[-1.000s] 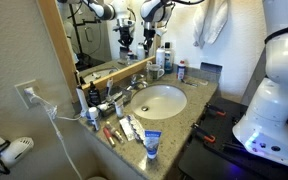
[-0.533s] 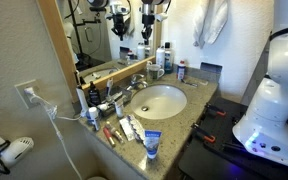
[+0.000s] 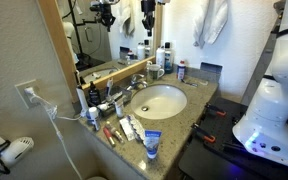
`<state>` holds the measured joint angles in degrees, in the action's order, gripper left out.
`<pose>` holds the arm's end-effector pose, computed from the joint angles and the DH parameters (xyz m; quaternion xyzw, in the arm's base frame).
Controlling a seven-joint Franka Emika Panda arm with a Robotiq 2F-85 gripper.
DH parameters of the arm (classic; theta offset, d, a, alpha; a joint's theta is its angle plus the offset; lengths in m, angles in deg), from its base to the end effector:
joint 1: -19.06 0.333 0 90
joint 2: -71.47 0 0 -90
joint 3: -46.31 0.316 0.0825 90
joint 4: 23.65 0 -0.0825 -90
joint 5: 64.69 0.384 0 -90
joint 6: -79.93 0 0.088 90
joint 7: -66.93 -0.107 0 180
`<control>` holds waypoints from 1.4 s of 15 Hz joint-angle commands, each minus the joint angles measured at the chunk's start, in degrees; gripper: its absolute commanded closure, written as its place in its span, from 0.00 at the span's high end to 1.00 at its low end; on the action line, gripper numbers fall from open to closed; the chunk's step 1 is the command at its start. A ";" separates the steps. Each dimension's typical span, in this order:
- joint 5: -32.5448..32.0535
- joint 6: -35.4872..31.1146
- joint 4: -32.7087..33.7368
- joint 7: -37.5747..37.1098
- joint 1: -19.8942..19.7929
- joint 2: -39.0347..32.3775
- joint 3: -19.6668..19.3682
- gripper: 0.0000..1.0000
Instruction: Press down on the pump bottle
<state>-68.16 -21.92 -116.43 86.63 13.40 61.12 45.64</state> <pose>0.6120 -0.0727 0.5134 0.9919 0.1229 -0.0178 0.0273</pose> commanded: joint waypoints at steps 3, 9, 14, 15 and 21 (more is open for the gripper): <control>-1.90 5.26 -8.08 -5.49 3.85 9.98 0.69 0.00; -1.19 7.47 -14.90 -9.60 6.10 17.08 1.60 0.00; -0.59 7.56 -18.23 -10.46 6.65 19.92 1.65 0.34; -1.03 7.31 -18.78 -10.55 6.68 20.28 1.70 0.42; -1.20 7.33 -20.47 -10.77 6.86 21.11 1.87 0.86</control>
<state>-68.70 -14.99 -134.85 77.54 19.82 80.21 47.20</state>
